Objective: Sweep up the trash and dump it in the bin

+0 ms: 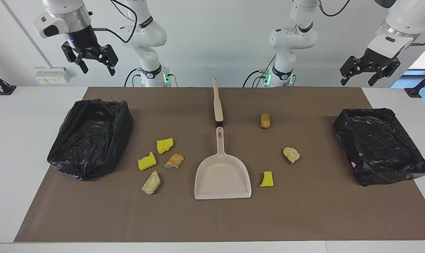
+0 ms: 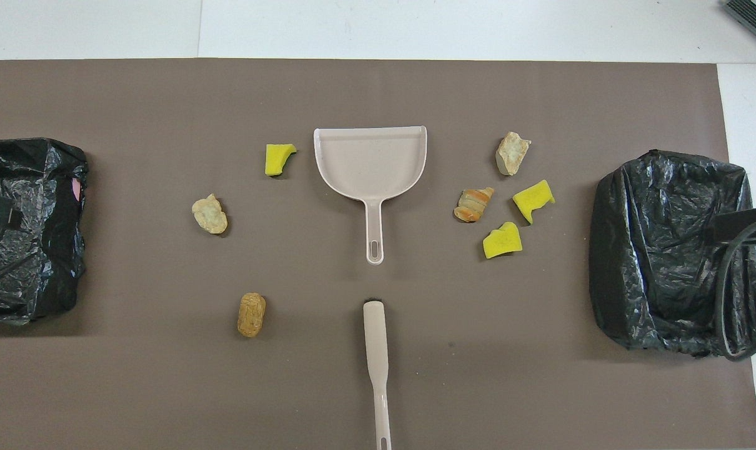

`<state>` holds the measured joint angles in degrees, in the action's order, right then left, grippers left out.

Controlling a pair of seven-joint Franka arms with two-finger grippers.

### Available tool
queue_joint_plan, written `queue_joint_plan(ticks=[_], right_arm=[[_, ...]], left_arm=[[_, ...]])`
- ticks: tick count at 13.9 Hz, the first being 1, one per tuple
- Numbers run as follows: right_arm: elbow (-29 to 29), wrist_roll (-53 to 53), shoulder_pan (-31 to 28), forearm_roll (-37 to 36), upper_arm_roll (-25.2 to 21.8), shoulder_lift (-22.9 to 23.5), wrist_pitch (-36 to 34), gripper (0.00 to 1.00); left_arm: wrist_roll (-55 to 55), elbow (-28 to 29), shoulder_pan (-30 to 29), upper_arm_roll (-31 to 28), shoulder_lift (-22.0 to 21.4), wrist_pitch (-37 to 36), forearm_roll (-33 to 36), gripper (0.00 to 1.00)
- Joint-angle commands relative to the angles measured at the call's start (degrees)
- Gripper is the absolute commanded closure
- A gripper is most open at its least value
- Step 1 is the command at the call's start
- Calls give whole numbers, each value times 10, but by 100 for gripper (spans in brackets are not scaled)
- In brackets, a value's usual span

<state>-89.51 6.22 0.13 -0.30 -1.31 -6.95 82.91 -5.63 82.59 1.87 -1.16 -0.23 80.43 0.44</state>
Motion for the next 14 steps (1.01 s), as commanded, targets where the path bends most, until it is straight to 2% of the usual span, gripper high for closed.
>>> queue_joint_plan(ticks=[1, 9, 12, 14], right_arm=[[-15, -28, -8, 4, 3, -12, 11, 0], [-15, -31, -9, 5, 2, -12, 7, 0], [-15, -31, -9, 5, 2, -12, 7, 0], [-15, -31, -9, 5, 2, -12, 7, 0]], left_arm=[[-1, 2, 2, 0, -6, 2, -3, 0], [5, 10, 16, 9, -10, 2, -6, 0], [15, 72, 47, 10, -43, 38, -7, 0], [69, 131, 86, 10, -72, 70, -7, 0]])
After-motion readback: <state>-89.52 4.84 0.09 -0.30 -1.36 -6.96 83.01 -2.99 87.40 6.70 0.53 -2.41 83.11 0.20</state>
